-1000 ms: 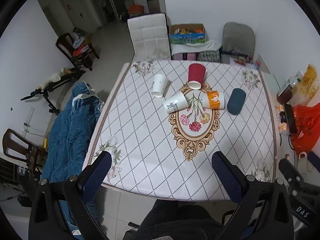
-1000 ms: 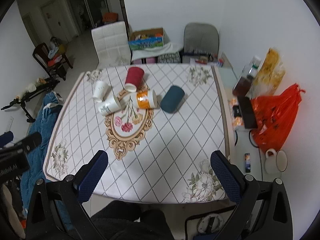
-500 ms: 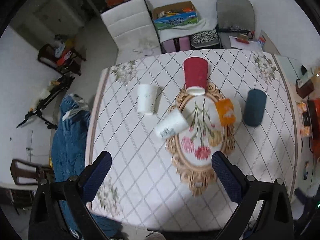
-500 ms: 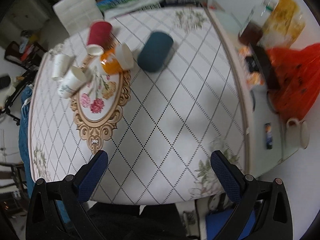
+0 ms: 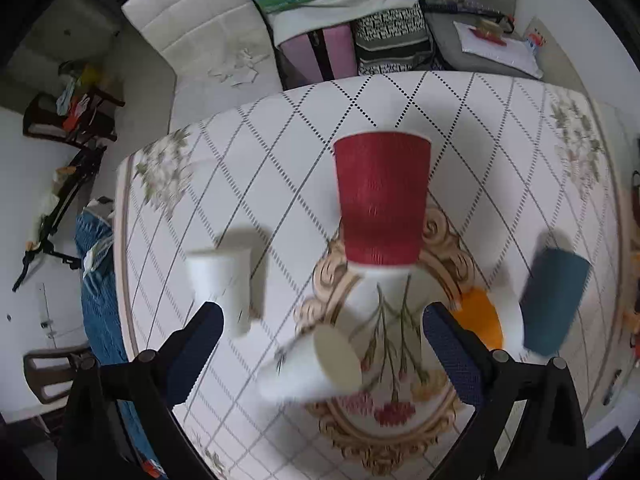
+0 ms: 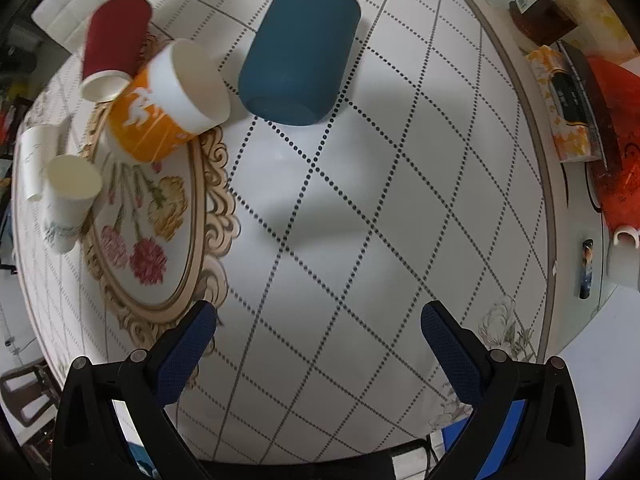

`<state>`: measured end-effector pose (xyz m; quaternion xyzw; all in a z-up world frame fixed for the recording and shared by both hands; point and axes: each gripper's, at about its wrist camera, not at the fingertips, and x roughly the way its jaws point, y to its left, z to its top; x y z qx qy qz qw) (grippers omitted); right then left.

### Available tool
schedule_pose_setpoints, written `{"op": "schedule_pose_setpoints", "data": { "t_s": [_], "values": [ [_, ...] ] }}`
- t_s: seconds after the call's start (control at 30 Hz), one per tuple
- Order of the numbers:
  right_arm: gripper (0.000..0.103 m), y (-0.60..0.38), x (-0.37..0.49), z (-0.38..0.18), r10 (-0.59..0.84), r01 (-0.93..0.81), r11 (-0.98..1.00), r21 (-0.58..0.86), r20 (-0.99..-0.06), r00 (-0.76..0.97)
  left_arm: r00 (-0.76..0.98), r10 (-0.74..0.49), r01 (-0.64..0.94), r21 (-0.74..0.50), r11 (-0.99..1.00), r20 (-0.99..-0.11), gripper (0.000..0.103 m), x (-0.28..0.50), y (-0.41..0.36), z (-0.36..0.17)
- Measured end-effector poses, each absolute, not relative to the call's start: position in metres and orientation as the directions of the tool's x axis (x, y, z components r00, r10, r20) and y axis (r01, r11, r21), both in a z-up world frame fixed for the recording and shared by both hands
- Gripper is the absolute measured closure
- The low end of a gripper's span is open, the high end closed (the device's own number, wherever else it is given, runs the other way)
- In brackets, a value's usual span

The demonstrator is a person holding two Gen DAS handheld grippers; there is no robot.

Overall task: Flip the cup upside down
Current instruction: 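Move the left tool toward the red ribbed cup and close around it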

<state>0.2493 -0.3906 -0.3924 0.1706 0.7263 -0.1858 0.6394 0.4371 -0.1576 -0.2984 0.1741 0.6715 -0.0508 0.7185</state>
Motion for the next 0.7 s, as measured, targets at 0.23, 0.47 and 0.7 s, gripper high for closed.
{"op": "schedule_pose_setpoints", "data": {
  "t_s": [0.23, 0.47, 0.7],
  "values": [
    [0.0, -0.39, 0.273, -0.413, 0.014, 0.497, 0.865, -0.069, -0.987, -0.161, 0.052, 0.178, 0.359, 0.185, 0.915, -0.983, 0.001, 0.475, -0.18, -0.339],
    [0.0, -0.39, 0.291, -0.426, 0.0, 0.494, 0.865, -0.092, -0.983, -0.183, 0.022, 0.19, 0.43, 0.181, 0.885, -0.982, 0.001, 0.49, -0.199, -0.369],
    [0.0, -0.393, 0.303, -0.433, -0.002, 0.498, 0.861, -0.101, -0.981, -0.196, 0.006, 0.195, 0.505, 0.171, 0.846, -0.981, 0.023, 0.492, -0.214, -0.391]
  ]
}}
